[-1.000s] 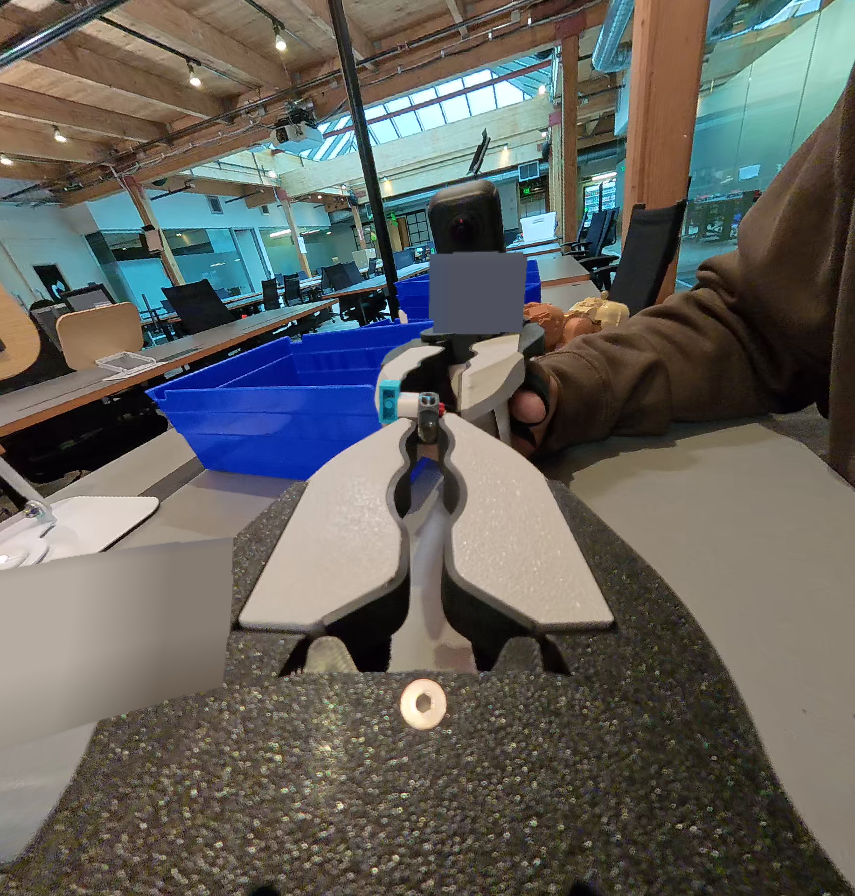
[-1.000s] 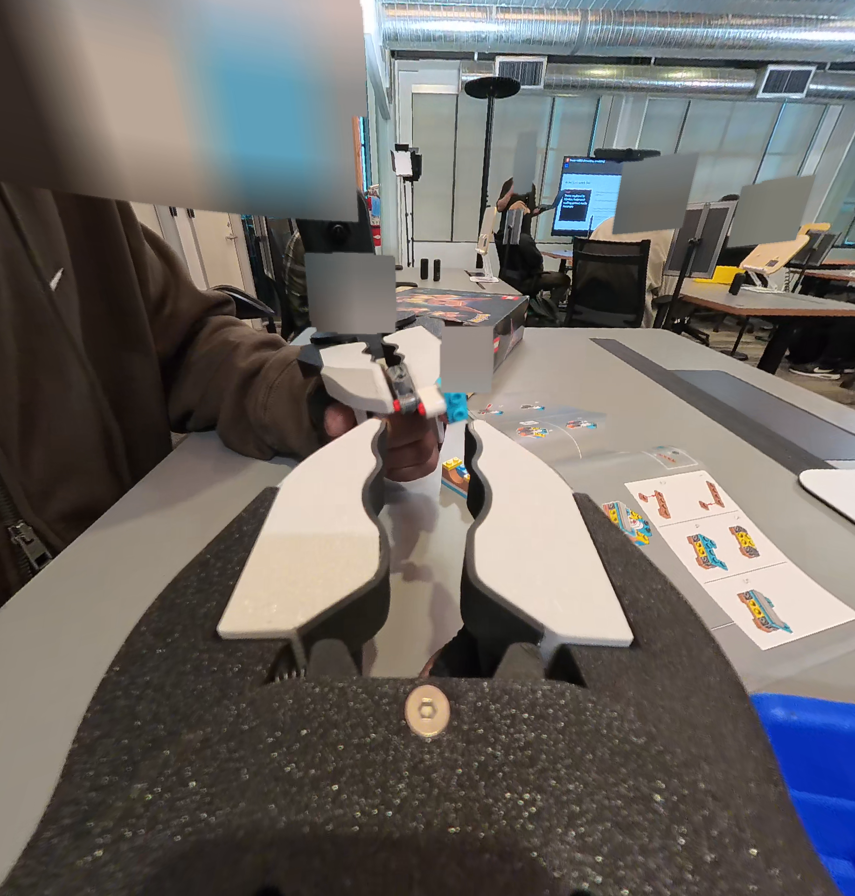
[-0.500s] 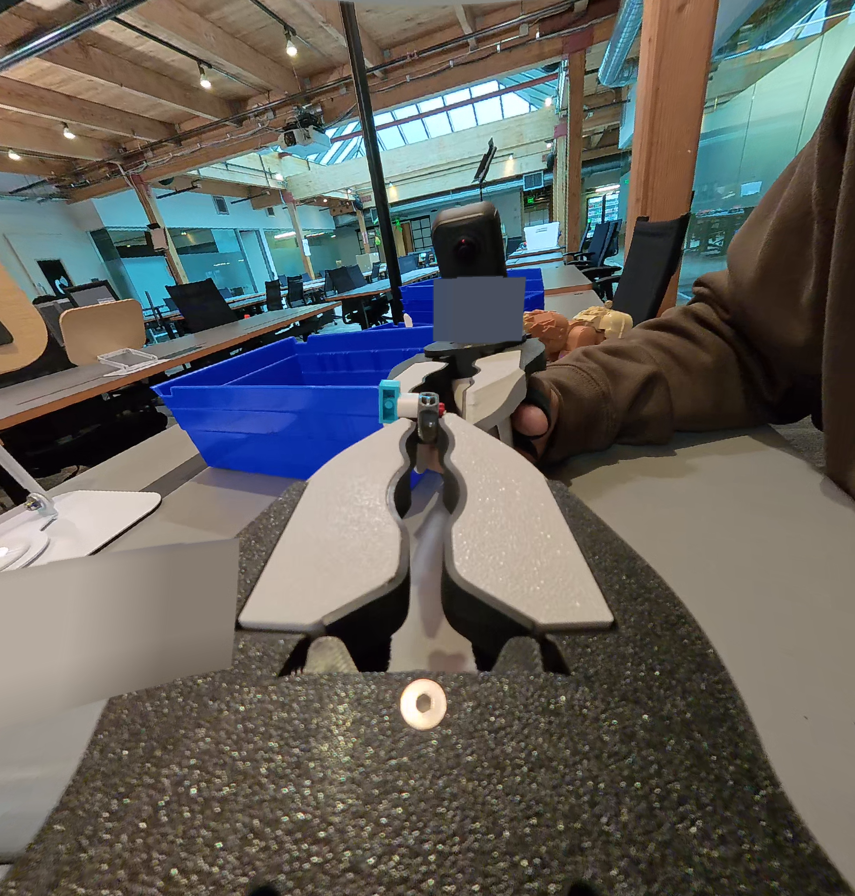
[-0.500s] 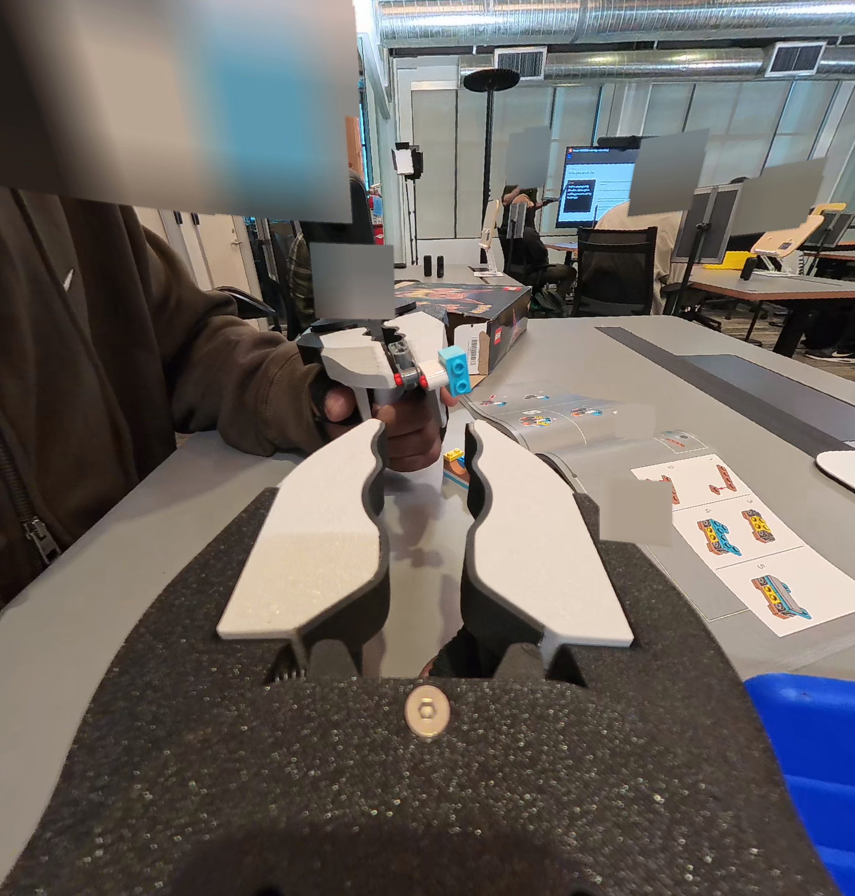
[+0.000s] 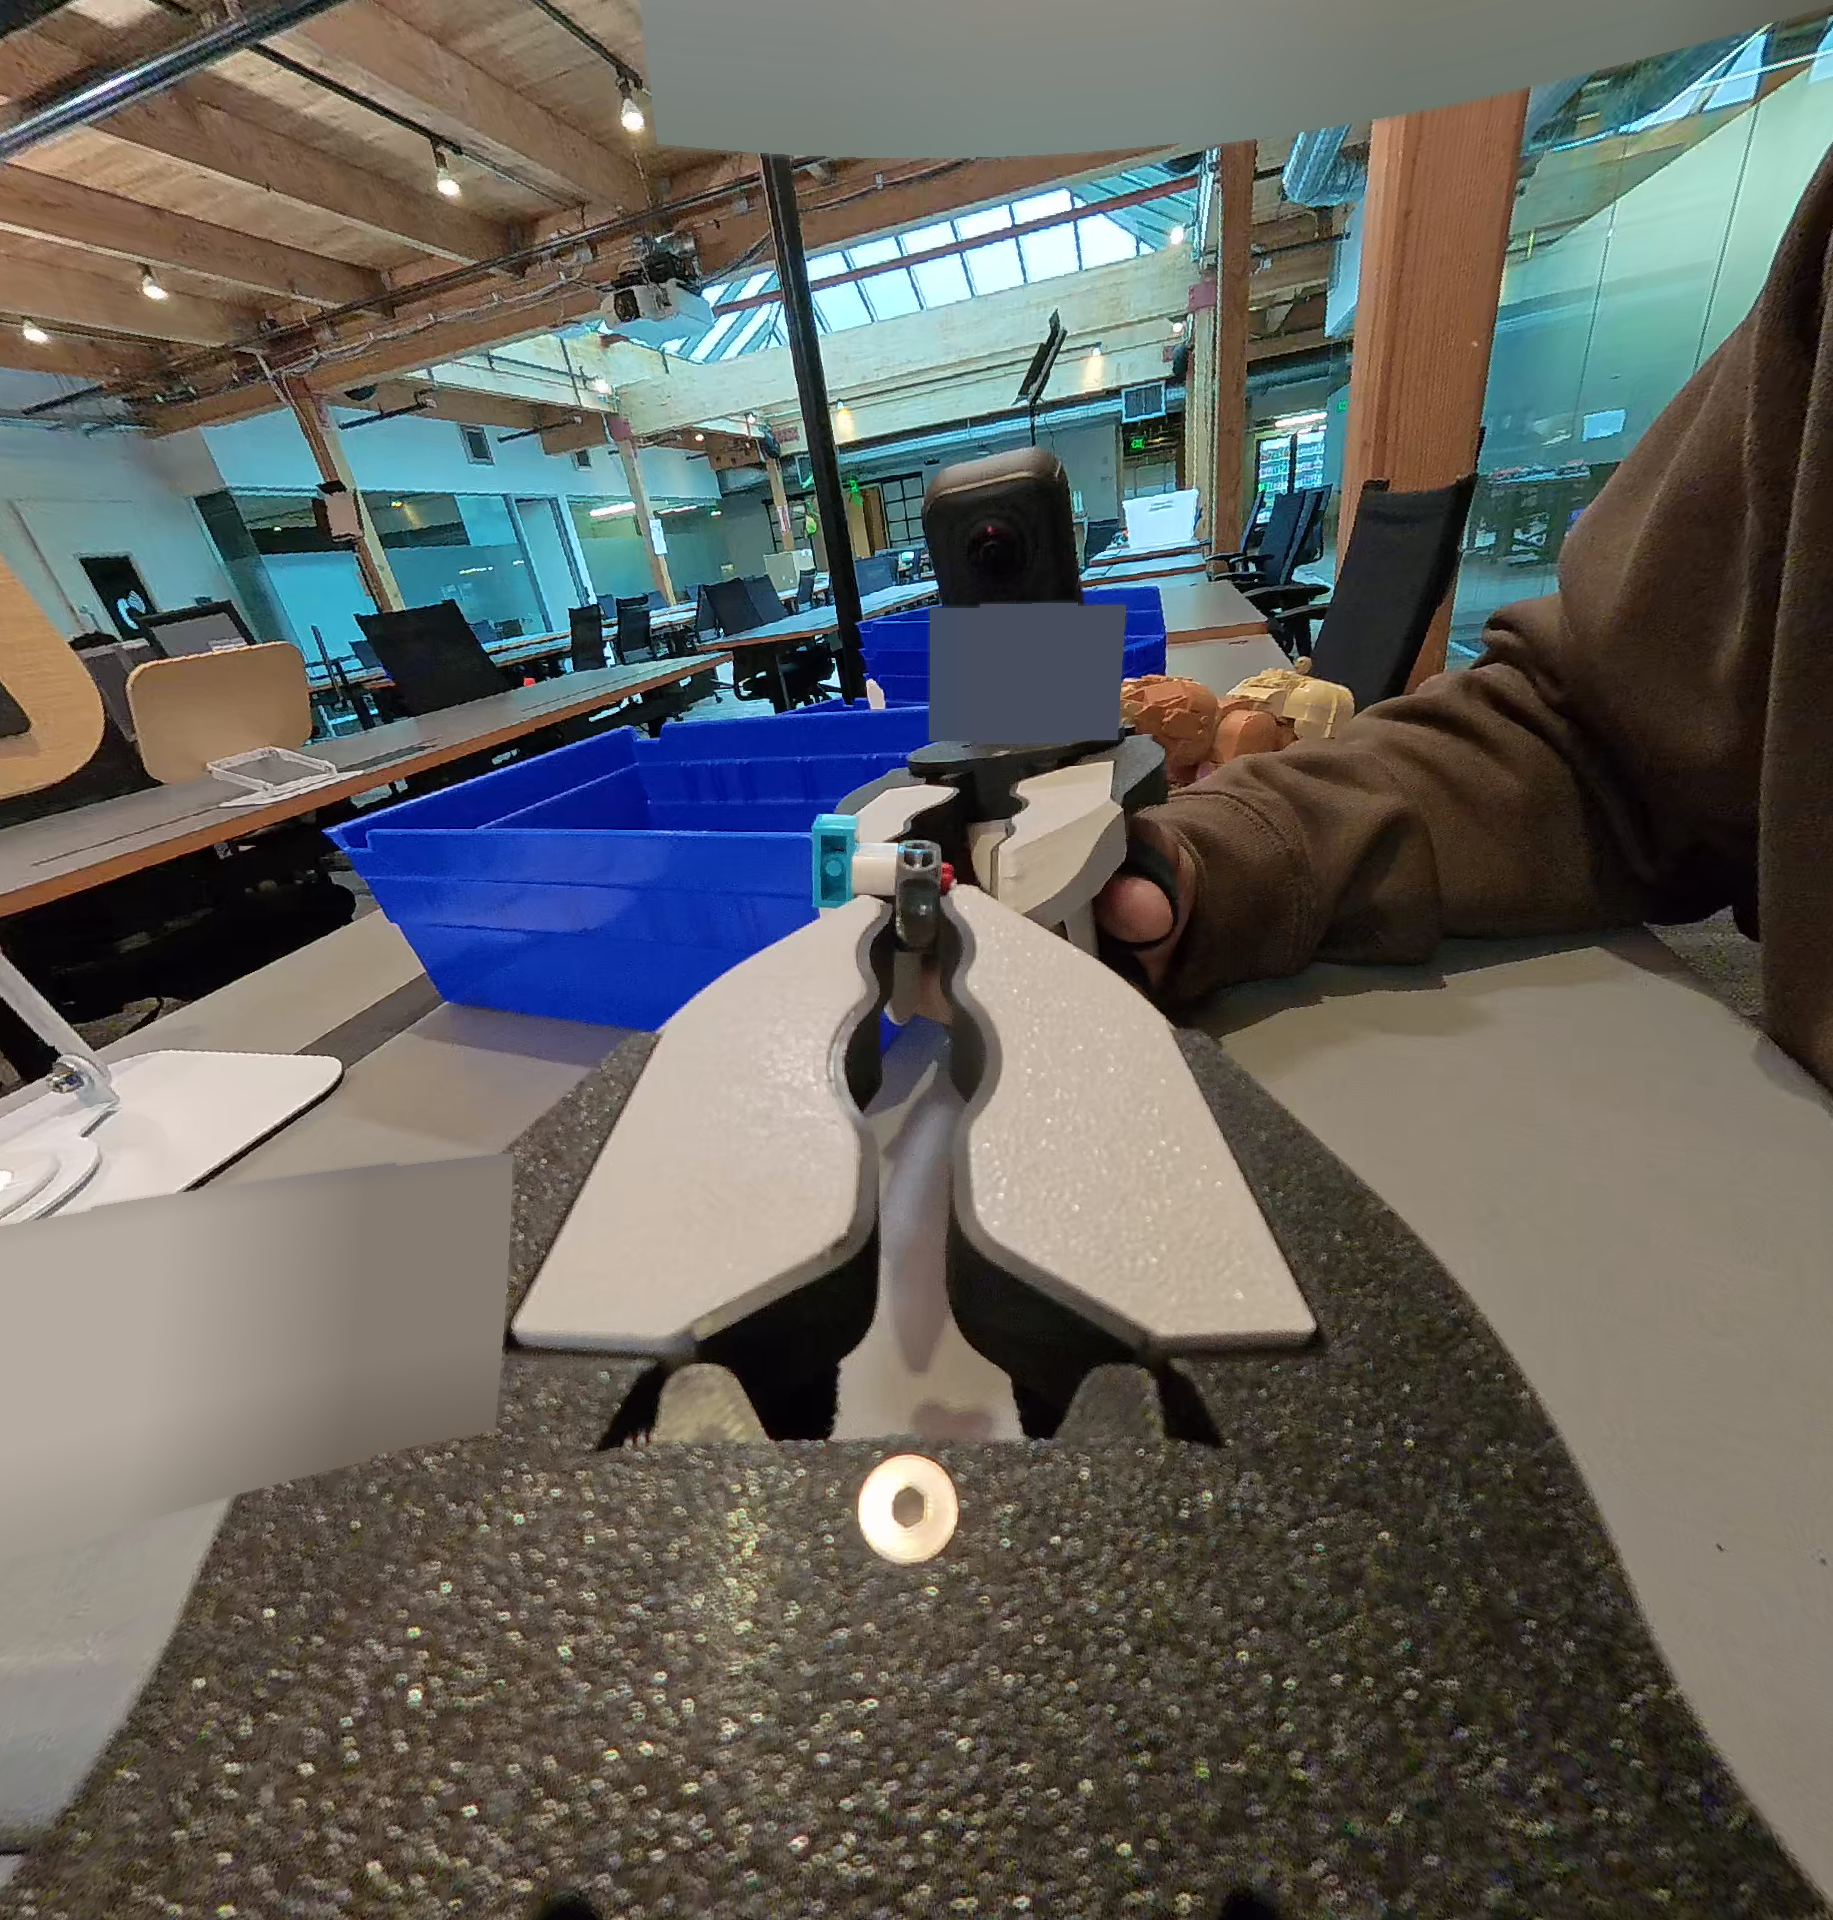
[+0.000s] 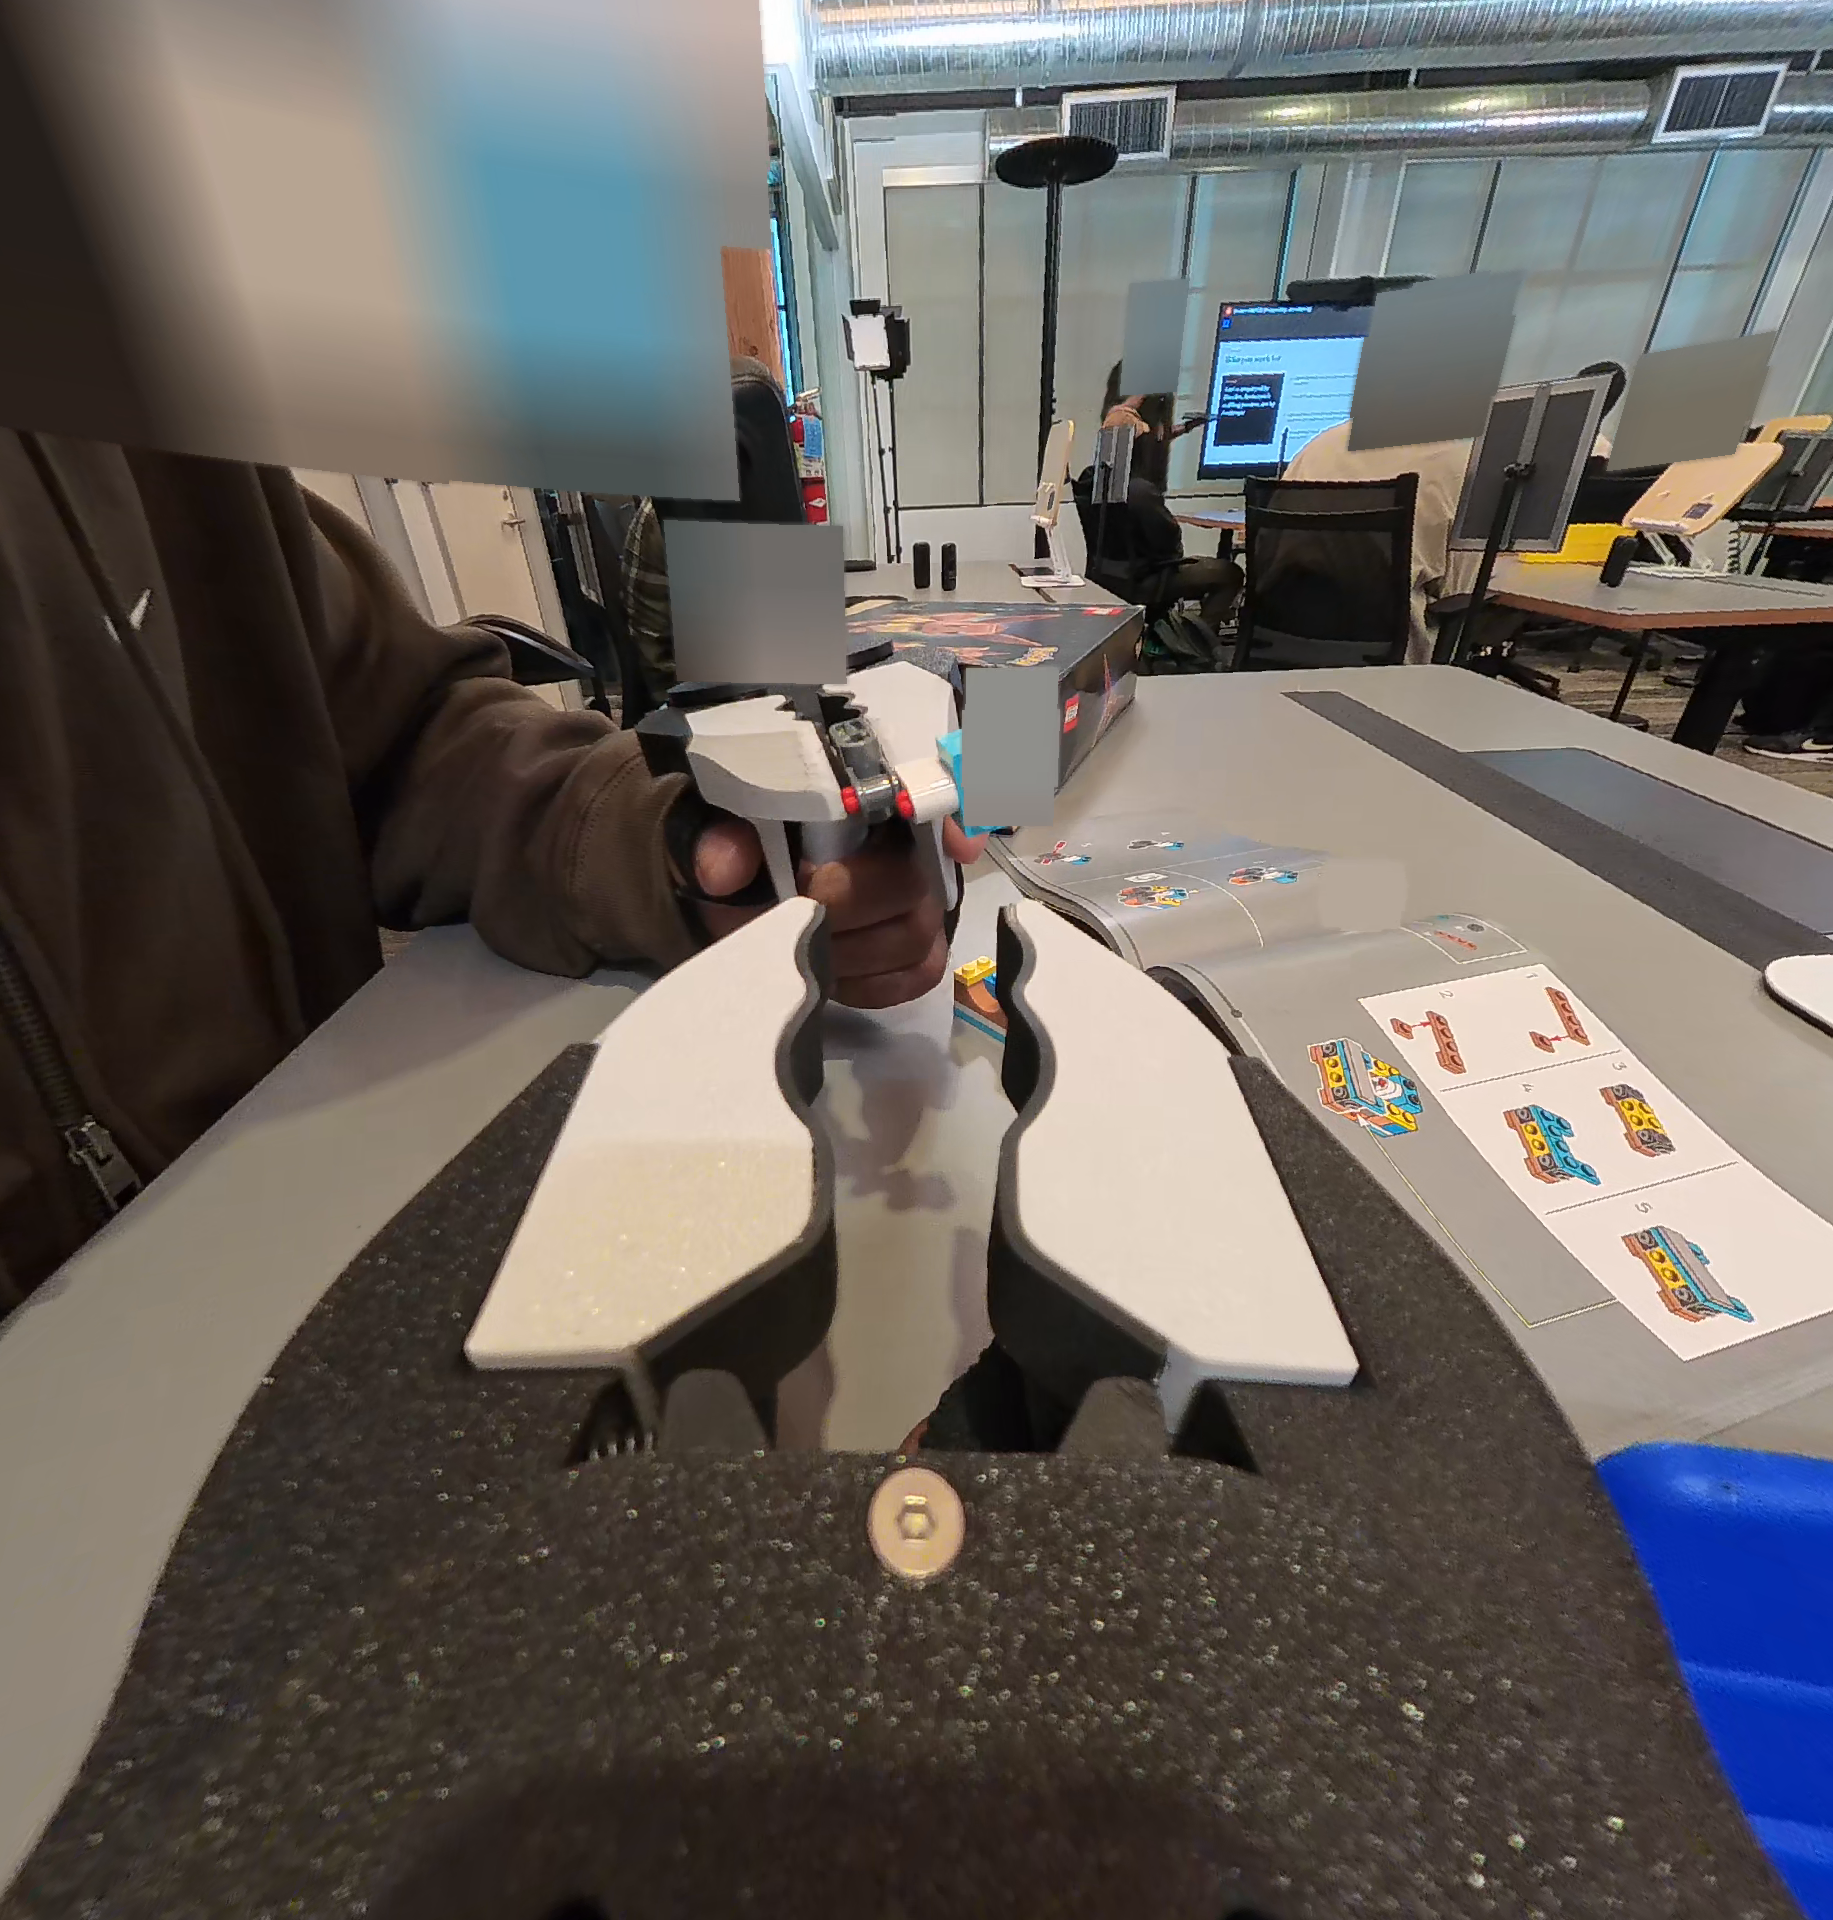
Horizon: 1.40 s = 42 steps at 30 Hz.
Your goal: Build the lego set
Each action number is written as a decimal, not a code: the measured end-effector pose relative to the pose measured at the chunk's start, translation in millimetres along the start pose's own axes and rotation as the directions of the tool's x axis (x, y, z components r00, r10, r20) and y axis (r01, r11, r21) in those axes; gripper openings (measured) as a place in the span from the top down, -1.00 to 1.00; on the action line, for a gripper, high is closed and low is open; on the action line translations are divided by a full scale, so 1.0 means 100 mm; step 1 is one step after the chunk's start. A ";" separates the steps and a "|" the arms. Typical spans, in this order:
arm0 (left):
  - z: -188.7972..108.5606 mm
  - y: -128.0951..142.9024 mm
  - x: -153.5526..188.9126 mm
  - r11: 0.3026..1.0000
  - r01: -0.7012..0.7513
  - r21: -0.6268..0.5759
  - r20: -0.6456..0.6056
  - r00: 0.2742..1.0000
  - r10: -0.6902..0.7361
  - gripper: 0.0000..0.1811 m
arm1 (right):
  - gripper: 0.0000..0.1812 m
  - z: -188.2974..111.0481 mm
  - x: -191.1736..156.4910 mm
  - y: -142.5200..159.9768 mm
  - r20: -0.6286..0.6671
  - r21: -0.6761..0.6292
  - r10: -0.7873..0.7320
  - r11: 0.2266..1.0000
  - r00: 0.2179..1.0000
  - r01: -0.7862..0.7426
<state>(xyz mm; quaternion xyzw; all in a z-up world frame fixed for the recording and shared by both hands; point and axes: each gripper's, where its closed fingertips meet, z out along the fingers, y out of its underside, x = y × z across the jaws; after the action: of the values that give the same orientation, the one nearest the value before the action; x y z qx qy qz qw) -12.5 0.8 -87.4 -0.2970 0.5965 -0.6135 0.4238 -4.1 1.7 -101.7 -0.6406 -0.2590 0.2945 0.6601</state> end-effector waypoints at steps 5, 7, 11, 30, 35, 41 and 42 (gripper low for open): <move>0.00 -0.01 -0.01 1.000 0.008 0.006 0.000 1.000 -0.008 0.92 | 0.66 0.00 0.00 0.00 0.000 -0.001 0.000 1.000 1.000 0.000; 0.00 -0.01 -0.01 1.000 0.011 0.007 0.000 1.000 -0.011 0.92 | 0.66 0.00 0.00 0.00 0.000 -0.001 0.001 1.000 1.000 -0.001; 0.00 -0.01 0.00 1.000 0.012 0.008 -0.003 1.000 -0.012 0.92 | 0.66 0.00 0.00 0.00 -0.001 -0.002 0.001 1.000 1.000 -0.001; 0.00 0.02 0.07 0.999 0.036 0.009 -0.066 0.997 -0.035 0.92 | 0.56 0.00 -0.02 -0.09 -0.085 0.023 -0.142 0.989 0.986 0.144; 0.01 0.03 0.09 1.000 0.019 0.003 -0.072 0.997 -0.019 0.92 | 0.56 0.04 -0.08 -0.06 -0.076 0.003 -0.180 0.983 0.981 0.181; 0.03 0.07 0.14 1.000 -0.025 -0.019 -0.091 0.996 0.023 0.92 | 0.59 0.04 -0.08 -0.09 -0.088 0.012 -0.200 0.979 0.976 0.201; 0.03 0.07 0.15 0.999 -0.030 -0.022 -0.095 0.995 0.028 0.92 | 0.60 0.04 -0.09 -0.09 -0.088 0.014 -0.201 0.979 0.976 0.203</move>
<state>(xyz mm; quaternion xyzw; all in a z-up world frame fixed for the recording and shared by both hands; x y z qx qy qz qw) -15.8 -13.6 -96.3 -0.2637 0.6273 -0.6137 0.4005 -12.2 -1.9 -92.0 -0.6154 -0.2908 0.2010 0.7045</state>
